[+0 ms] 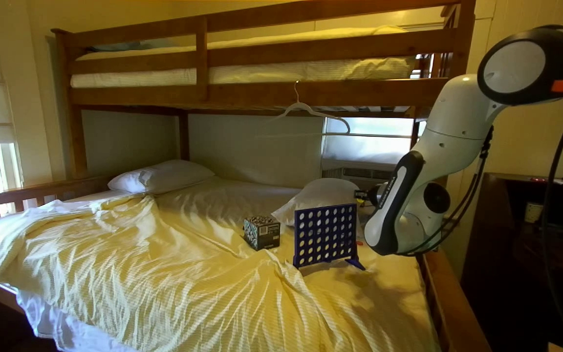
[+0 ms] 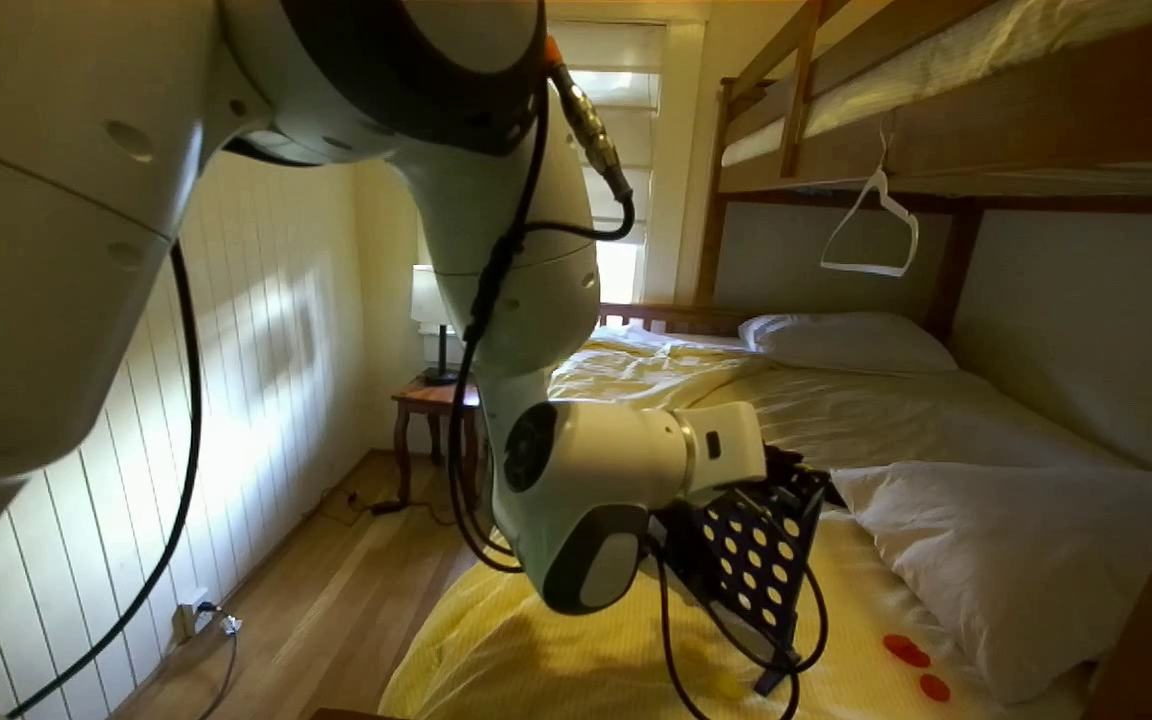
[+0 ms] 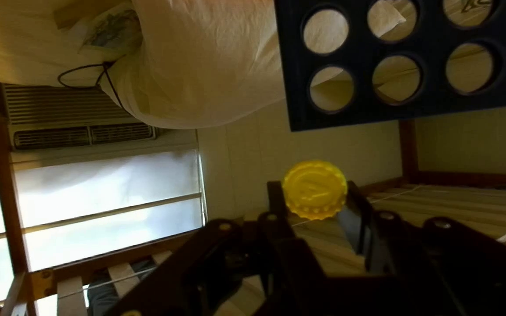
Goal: Put the yellow chip into the connect four game
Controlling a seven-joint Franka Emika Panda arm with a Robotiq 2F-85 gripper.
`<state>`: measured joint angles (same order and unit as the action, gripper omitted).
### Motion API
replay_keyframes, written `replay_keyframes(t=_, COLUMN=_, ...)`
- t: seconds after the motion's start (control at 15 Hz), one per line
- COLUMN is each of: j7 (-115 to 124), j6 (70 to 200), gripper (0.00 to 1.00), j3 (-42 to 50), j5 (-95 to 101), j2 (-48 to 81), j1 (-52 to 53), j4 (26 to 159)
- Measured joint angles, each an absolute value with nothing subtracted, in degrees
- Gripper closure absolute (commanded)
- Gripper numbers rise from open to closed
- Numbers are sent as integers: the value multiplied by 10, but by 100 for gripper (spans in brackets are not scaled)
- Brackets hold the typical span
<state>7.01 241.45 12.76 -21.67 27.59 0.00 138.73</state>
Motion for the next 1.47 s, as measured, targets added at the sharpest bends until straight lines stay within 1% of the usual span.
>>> replay_keyframes(t=0.8, j7=50, j6=2415, gripper=90, j3=137, j5=-219, j2=313, j1=6, j4=1335)
replay_keyframes(t=0.87, j7=48, j6=2415, gripper=65, j3=138, j5=-222, j2=317, j1=8, j4=1331)
replay_keyframes(t=1.47, j7=47, j6=2415, gripper=65, j3=142, j5=-225, j2=329, j1=12, j4=1317)
